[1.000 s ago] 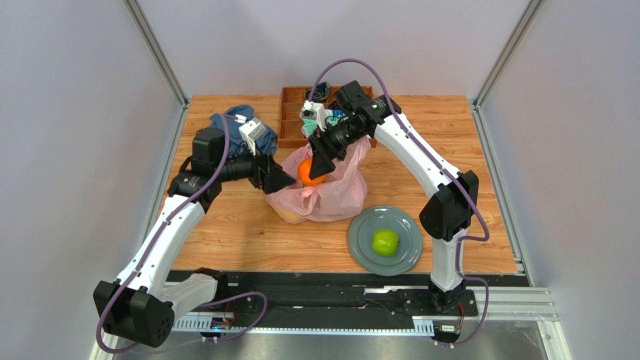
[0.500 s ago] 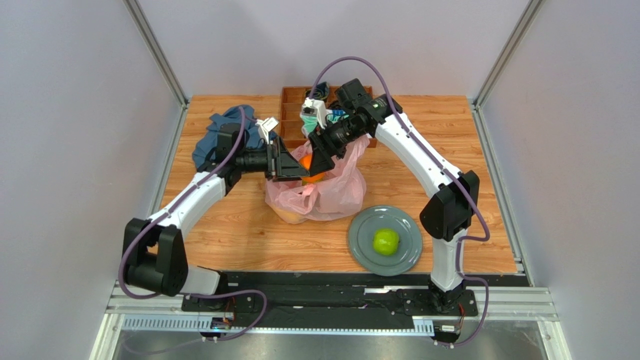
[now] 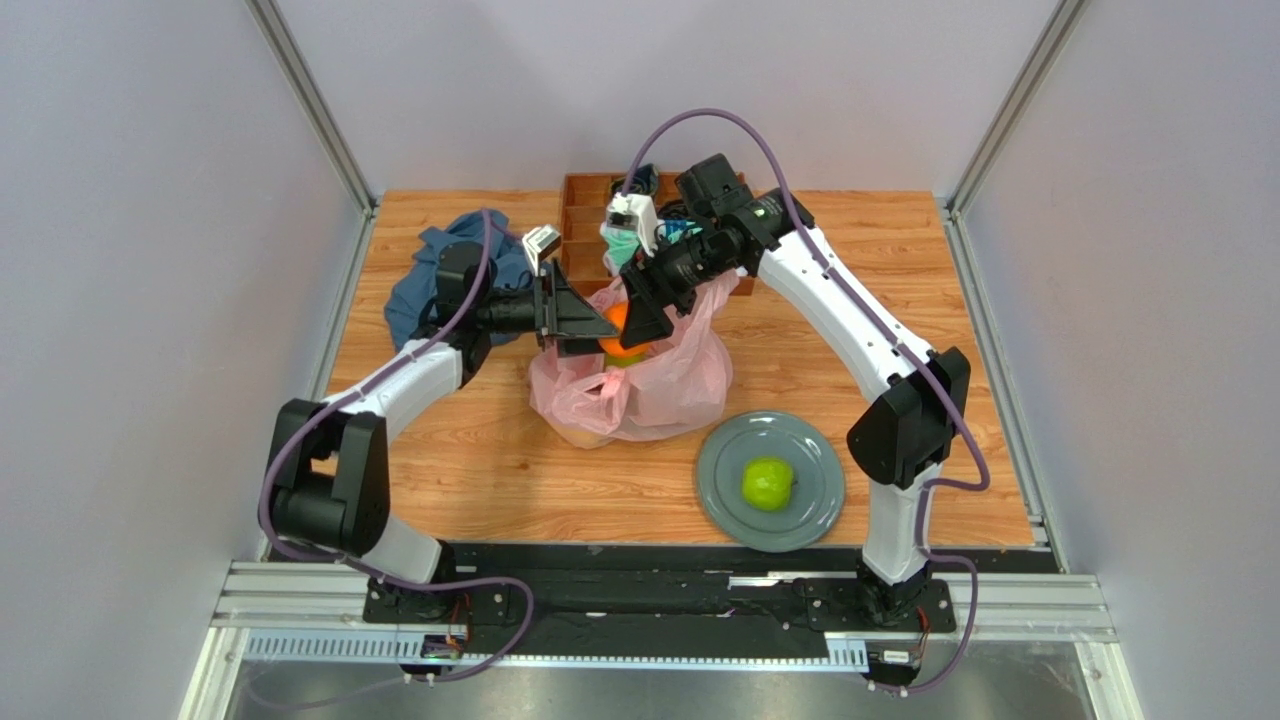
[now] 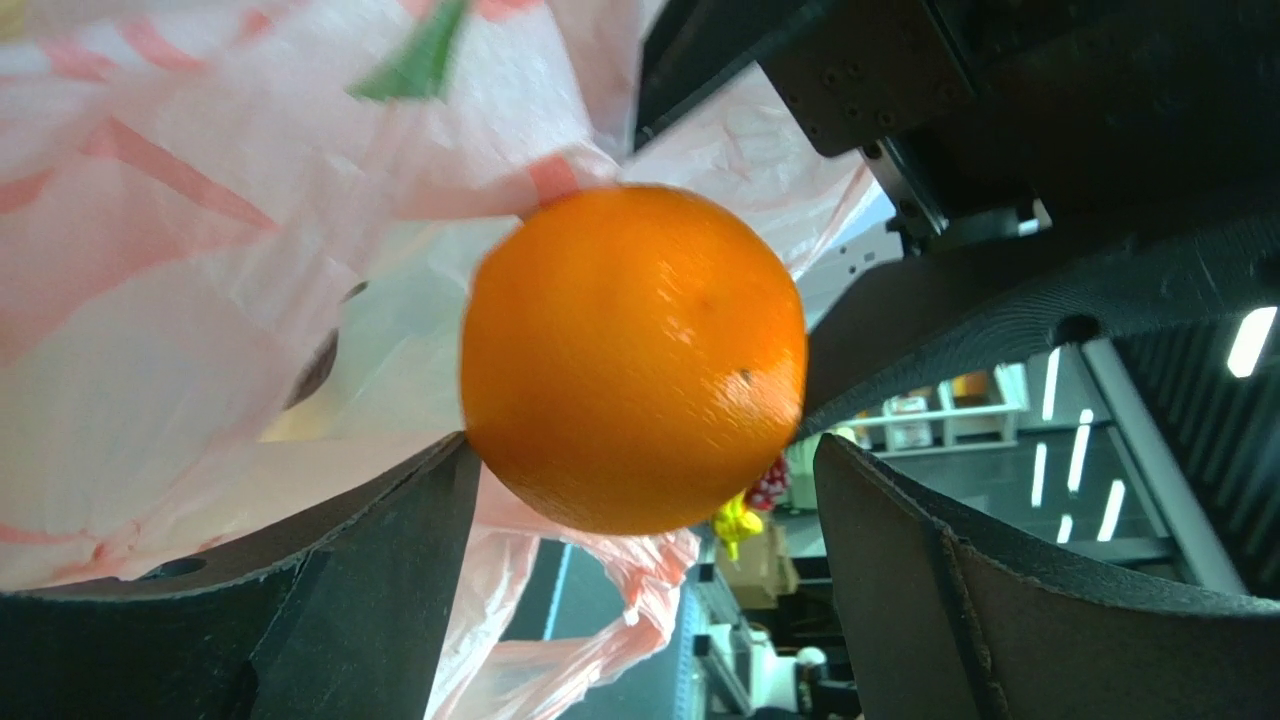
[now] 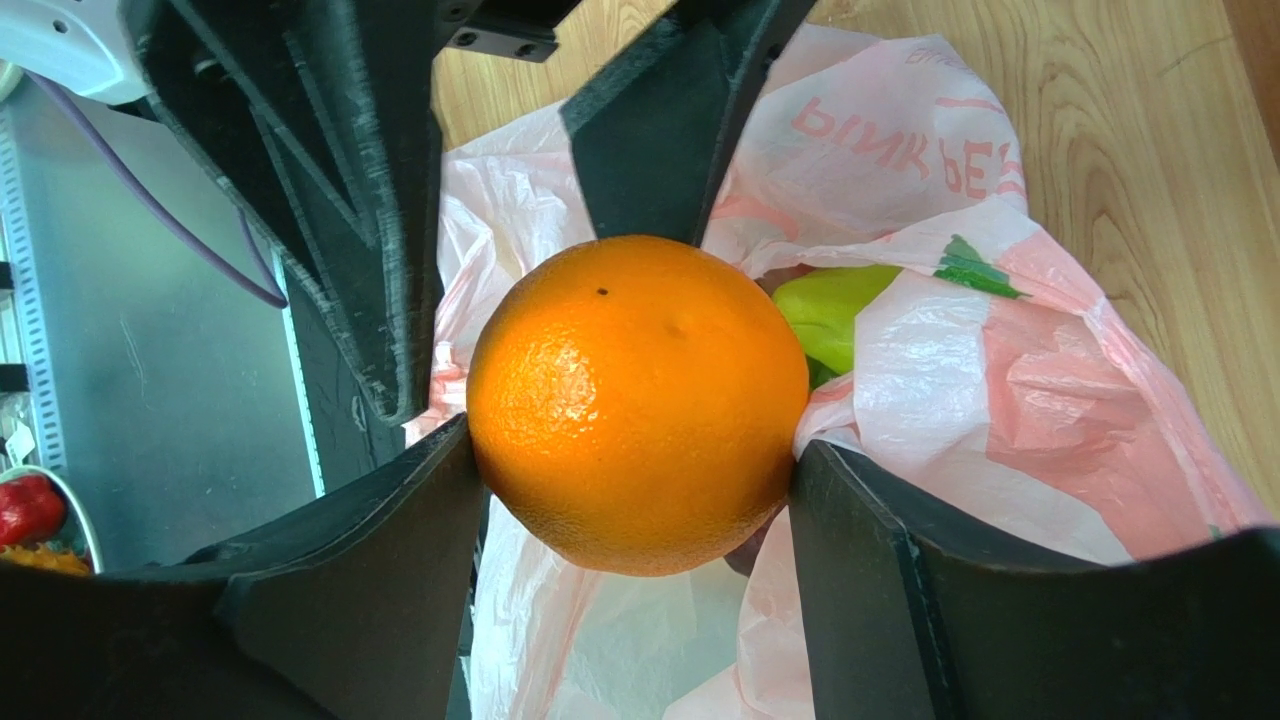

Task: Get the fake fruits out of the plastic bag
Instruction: Place the fake fruit on the plate.

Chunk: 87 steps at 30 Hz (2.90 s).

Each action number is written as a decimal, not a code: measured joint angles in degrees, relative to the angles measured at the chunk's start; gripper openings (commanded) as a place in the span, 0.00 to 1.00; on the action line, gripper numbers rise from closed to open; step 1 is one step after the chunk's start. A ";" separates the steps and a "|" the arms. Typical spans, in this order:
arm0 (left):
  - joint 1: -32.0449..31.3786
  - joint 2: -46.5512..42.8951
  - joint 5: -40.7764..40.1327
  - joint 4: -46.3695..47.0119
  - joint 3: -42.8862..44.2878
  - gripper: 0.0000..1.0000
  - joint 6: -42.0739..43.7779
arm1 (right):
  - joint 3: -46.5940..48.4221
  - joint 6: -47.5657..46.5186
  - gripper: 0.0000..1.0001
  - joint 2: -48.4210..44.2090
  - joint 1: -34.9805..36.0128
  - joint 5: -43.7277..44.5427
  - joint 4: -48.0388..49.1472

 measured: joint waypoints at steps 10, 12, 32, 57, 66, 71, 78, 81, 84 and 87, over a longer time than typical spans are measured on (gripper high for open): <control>0.00 6.56 3.98 2.75 3.50 0.62 -4.26 | -0.04 -0.33 0.68 -0.02 0.74 1.03 -0.68; 0.02 7.08 4.46 2.71 3.93 0.44 -4.26 | -0.04 -0.37 0.84 0.00 0.79 1.53 -0.66; 7.43 8.11 7.02 5.68 5.22 0.00 -7.78 | -8.15 -15.91 1.00 -16.26 5.42 7.10 8.74; 5.92 5.35 11.91 3.28 5.95 0.47 -8.55 | -14.60 -27.52 0.50 -10.73 9.73 15.72 20.41; 6.08 -1.60 3.67 -29.97 13.70 0.96 19.69 | -15.37 -23.02 0.45 -16.41 8.31 18.27 17.07; 6.60 -7.85 -4.22 -38.32 13.64 0.96 32.79 | -16.74 -17.86 0.45 -31.82 -5.73 20.92 13.97; 6.60 -5.53 -8.59 -41.35 13.27 0.97 36.41 | -34.60 -20.15 0.47 -46.01 -27.34 20.41 5.57; 6.60 -4.81 -9.01 -41.07 12.85 0.98 36.02 | -46.51 -26.67 0.46 -45.42 -29.33 20.90 0.85; 6.62 -4.76 -8.96 -41.72 12.85 0.98 36.48 | -56.39 -33.48 0.48 -41.51 -29.29 21.77 -2.14; 6.62 -4.98 -9.09 -43.12 12.50 0.98 37.38 | -61.70 -38.60 0.50 -40.83 -28.09 22.84 -3.19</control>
